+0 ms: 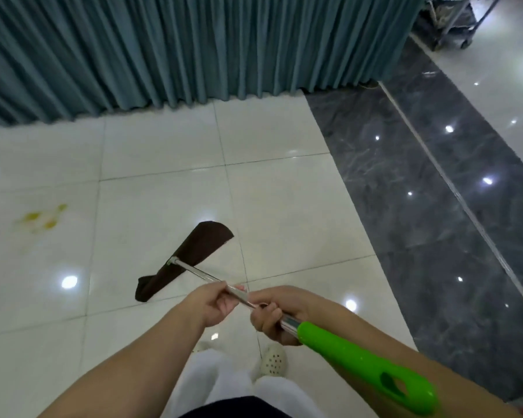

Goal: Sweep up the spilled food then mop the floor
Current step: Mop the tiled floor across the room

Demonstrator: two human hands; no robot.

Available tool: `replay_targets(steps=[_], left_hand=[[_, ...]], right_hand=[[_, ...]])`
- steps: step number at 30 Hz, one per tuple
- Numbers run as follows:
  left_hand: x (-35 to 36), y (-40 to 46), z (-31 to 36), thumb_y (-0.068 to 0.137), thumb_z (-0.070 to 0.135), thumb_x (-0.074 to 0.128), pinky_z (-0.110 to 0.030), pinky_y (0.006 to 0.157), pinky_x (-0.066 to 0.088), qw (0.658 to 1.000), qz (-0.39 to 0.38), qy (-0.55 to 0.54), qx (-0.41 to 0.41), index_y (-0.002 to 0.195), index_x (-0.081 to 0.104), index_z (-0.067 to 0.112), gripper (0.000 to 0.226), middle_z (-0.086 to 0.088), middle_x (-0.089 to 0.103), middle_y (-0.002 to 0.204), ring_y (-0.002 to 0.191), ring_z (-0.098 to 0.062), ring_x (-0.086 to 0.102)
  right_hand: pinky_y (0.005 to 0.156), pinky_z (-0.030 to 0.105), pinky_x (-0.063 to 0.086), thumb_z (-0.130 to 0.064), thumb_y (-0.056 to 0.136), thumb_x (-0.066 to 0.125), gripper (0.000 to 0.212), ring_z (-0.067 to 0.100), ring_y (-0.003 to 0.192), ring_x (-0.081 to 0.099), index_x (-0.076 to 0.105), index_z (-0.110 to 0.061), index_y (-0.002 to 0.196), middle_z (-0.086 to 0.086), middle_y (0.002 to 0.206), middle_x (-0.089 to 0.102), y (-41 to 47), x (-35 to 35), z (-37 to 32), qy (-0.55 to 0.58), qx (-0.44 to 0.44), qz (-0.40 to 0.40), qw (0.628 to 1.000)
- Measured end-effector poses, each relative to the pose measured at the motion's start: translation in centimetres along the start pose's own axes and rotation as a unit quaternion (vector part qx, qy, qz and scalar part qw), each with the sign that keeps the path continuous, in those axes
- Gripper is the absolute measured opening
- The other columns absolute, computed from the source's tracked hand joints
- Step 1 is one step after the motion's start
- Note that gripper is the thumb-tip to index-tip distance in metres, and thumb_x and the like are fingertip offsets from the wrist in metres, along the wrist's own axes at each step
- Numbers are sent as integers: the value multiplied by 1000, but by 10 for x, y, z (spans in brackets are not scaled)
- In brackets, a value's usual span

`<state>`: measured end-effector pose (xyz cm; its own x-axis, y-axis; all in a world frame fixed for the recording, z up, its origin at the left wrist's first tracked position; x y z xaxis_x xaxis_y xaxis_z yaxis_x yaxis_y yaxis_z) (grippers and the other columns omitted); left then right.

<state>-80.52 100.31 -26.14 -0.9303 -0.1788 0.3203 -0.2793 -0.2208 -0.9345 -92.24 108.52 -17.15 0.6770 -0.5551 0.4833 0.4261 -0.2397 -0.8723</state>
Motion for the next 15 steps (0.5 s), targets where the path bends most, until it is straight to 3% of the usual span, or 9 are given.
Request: replay_targets(steps=[7,10,12,15], left_hand=[[-19,-9,-19,101,2,32,-23,36,49,985,14,-166,51,75,44,0,30,-18,55,60,54,-23,60],[-35,-9,-16,102,4,31,-24,36,50,978,39,-193,65,79,44,0,27,-19,51,76,68,-23,55],[-47,-8,-12,102,5,30,-27,38,52,976,50,-197,75,83,45,-2,26,-19,51,78,70,-24,55],[-64,-9,-3,103,8,32,-33,43,57,972,60,-210,89,88,47,-6,25,-20,53,79,71,-28,56]], right_hand=[[24,11,31,-10,97,48,20,3,26,34,54,-22,83,-2,42,33,12,4,-6,-99,58,-29,993],[24,12,32,-9,99,45,19,3,27,35,57,-24,93,-2,42,35,17,15,-8,-119,67,-48,990],[24,11,32,-7,99,43,27,2,27,35,54,-30,107,-2,43,34,23,23,-11,-133,64,-55,988],[24,11,31,-6,100,41,28,2,27,34,51,-30,110,-3,43,33,34,39,-13,-169,83,-63,980]])
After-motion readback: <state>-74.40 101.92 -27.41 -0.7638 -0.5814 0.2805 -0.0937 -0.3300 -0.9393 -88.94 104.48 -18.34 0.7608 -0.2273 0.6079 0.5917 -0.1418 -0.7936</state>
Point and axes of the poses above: each hand's wrist, its own y-axis towards the middle knuckle, its own x-axis out of the palm, z = x × y, the point moved 2 cm from there along y, towards the middle knuckle
